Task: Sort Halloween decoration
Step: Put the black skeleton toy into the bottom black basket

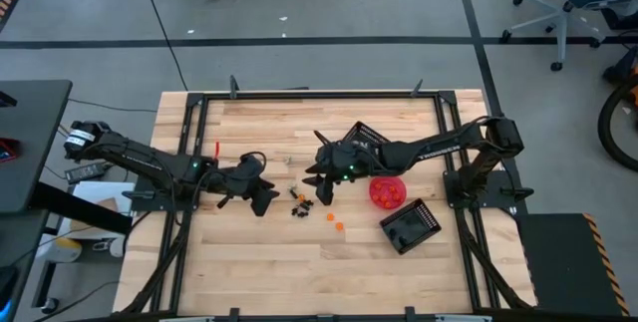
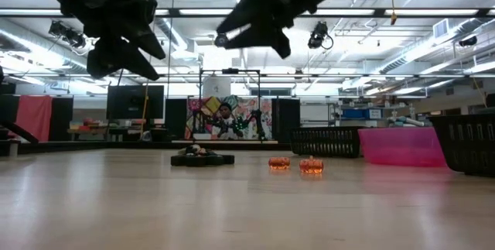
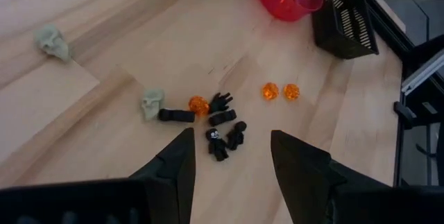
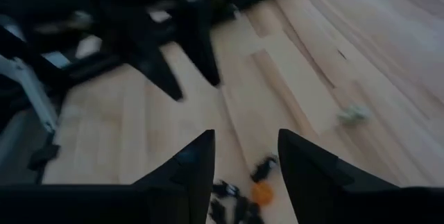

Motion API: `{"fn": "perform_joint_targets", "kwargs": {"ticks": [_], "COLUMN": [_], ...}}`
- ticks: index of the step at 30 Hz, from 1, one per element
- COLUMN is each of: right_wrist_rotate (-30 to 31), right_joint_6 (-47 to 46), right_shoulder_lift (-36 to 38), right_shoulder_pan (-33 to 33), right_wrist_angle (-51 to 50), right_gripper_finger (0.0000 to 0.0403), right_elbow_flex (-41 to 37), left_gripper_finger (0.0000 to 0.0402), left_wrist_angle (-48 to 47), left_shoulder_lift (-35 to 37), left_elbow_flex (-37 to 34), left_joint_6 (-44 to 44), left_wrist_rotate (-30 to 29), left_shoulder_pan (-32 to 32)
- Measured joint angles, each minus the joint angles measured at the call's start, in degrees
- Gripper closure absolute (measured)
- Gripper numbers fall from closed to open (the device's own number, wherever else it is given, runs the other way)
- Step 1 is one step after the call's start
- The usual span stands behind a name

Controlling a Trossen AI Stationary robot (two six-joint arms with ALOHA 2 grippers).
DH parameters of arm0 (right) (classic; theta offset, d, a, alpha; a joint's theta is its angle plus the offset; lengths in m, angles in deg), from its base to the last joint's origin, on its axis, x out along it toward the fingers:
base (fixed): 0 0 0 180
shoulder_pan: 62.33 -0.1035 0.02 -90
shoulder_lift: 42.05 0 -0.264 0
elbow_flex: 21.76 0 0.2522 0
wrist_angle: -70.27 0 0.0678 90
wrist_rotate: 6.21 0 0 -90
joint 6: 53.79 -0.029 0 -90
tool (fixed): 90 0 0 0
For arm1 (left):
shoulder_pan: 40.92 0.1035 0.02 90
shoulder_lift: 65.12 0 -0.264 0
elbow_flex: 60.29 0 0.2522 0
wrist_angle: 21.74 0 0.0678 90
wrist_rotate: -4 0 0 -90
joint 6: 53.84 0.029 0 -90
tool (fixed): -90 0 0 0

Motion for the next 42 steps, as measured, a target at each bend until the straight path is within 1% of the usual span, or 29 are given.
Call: {"fn": "perform_joint_targets", "kwargs": {"ticks": [6,11,13,16,20,23,25,28,32,35,39,42], "right_wrist_rotate": [3.95,6.68,6.7,5.44,1.42,-1.23,-1.25,-0.94,1.06,1.09,0.59,2.54], "right_joint_6": [1.97,3.84,5.13,7.09,8.02,10.35,11.8,13.05,13.93,16.22,17.4,17.62], "right_shoulder_lift": [-0.02,-1.05,-2.44,-5.47,-9.49,-12.25,-13.99,-15.3,-15.67,-16.96,-19.68,-20.64], "right_shoulder_pan": [-3.23,-4.3,-4.29,-4.22,-4.46,-4.85,-4.94,-4.84,-4.47,-4.47,-4.68,-5.03], "right_wrist_angle": [-0.11,-4.12,-6.0,-5.83,-5.18,-4.61,-4.3,-6.43,-11.45,-13.41,-12.7,-12.04], "right_gripper_finger": [0.0241,0.0241,0.0241,0.0241,0.0235,0.0222,0.0211,0.0192,0.0174,0.0173,0.0181,0.0187], "right_elbow_flex": [3.19,7.95,8.71,9.15,9.13,9.15,9.14,9.12,9.12,9.09,9.09,9.1], "left_gripper_finger": [0.0239,0.0239,0.0239,0.0239,0.0239,0.0239,0.0239,0.0239,0.0239,0.0239,0.0239,0.0239], "left_wrist_angle": [1.77,2.47,2.45,1.96,1.35,1.02,0.89,0.44,-0.15,-0.44,-0.63,-0.73], "left_shoulder_lift": [0.0,-0.02,0.0,0.0,-0.02,-0.02,-0.02,-0.02,-0.02,-0.02,-0.02,-0.02], "left_elbow_flex": [0.0,0.0,0.0,-0.02,-0.02,-0.02,-0.01,-0.02,-0.02,-0.02,-0.02,-0.02], "left_joint_6": [-0.02,0.05,0.07,0.09,0.01,0.01,0.02,-0.28,-0.52,-0.52,-0.35,-0.37], "left_wrist_rotate": [-0.42,-0.42,-0.44,-0.45,-0.39,-0.22,-0.25,-0.38,-0.44,-0.44,-0.44,-0.46], "left_shoulder_pan": [1.4,3.25,3.72,3.76,2.37,1.08,0.56,0.36,0.12,0.11,0.12,0.11]}}
